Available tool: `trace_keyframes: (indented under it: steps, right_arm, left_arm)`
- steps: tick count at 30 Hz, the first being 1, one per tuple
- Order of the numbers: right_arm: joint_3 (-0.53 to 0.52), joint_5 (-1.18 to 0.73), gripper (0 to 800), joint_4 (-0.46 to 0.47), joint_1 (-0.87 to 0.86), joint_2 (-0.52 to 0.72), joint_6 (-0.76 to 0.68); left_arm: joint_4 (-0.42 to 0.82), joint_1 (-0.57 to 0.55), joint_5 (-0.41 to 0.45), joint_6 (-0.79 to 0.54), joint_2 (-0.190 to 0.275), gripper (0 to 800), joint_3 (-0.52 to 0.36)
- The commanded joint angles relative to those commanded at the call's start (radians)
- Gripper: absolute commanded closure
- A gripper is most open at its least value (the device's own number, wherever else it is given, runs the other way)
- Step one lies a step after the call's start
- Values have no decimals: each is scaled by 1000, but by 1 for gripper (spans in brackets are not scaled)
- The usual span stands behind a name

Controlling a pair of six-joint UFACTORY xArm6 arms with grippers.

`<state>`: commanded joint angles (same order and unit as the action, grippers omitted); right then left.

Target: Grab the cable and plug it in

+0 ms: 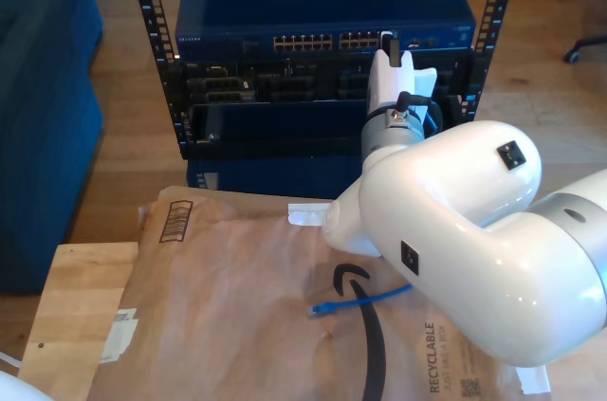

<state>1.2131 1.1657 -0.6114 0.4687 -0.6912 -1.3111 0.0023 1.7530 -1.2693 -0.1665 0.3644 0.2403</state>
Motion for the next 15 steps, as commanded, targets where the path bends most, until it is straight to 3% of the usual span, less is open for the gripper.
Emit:
trace_keyframes:
  steps: [15]
  right_arm:
    - [0,-20,787,23,-25,2,-43]
  left_arm:
    - [0,0,0,0,0,0,0]
